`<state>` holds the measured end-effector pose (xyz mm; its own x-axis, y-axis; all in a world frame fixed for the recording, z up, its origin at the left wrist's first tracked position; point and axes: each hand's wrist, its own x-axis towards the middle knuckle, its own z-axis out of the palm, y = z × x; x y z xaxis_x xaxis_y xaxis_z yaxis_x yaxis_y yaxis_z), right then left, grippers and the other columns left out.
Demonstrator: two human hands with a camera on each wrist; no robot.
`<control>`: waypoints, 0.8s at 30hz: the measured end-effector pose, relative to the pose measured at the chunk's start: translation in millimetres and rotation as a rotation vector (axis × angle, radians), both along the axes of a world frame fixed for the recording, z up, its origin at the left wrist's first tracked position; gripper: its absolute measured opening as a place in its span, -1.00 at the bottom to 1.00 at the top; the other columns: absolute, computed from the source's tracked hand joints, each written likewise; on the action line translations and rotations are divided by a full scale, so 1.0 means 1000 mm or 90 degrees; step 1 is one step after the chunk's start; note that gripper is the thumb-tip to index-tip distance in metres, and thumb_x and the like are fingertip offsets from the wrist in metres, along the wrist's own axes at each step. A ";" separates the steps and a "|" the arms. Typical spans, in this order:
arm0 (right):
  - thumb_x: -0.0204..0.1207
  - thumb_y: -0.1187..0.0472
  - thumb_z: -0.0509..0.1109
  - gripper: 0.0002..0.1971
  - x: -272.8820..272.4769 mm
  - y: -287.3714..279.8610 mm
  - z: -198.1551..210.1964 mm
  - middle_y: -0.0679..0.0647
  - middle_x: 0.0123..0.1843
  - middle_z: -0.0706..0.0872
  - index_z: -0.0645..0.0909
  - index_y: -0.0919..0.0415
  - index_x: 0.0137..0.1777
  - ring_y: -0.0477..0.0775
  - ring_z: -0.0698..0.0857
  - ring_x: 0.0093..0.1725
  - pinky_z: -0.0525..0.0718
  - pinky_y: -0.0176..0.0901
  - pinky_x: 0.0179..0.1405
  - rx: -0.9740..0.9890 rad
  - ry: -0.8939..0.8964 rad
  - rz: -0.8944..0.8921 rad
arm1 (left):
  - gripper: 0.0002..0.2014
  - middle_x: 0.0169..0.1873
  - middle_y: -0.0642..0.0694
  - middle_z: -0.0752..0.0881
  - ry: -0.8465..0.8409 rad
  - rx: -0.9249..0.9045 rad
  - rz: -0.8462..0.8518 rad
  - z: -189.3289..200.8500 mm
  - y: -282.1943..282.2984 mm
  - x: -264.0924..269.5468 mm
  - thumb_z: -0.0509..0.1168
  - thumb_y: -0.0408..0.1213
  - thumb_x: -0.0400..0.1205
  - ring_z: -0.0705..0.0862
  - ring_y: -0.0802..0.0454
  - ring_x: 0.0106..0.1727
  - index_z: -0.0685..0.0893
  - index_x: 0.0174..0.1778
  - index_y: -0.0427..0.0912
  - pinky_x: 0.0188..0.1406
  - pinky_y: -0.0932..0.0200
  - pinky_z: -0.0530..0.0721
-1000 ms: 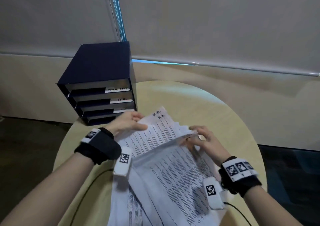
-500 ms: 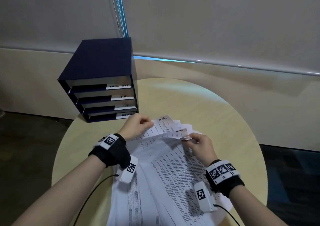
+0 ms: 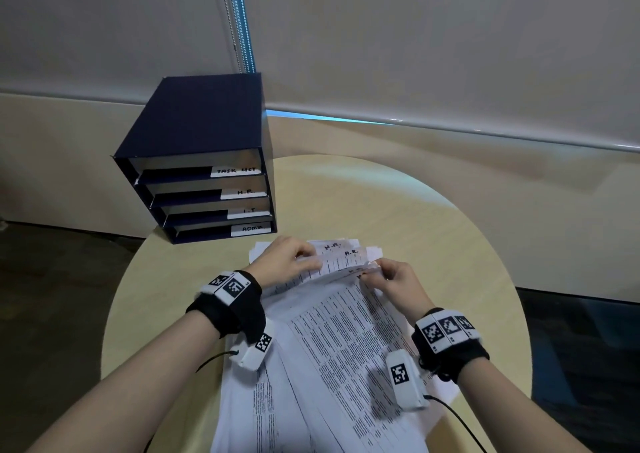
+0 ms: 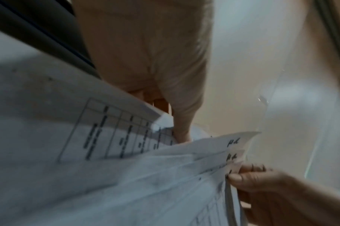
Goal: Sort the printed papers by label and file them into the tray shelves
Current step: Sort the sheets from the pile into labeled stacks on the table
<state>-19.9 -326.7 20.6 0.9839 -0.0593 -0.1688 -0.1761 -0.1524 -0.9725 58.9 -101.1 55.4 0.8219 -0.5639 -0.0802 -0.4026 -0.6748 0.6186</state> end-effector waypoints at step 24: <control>0.57 0.43 0.30 -0.83 -0.009 -0.005 0.054 0.21 -0.06 0.79 0.49 0.19 0.06 0.13 0.79 -0.17 0.72 0.02 -0.15 0.231 -0.118 -0.213 | -0.53 0.00 -0.10 0.82 0.249 -0.325 0.166 0.042 0.052 -0.020 0.50 -0.37 0.51 0.79 -0.06 0.05 0.52 0.30 -0.11 -0.02 0.01 0.75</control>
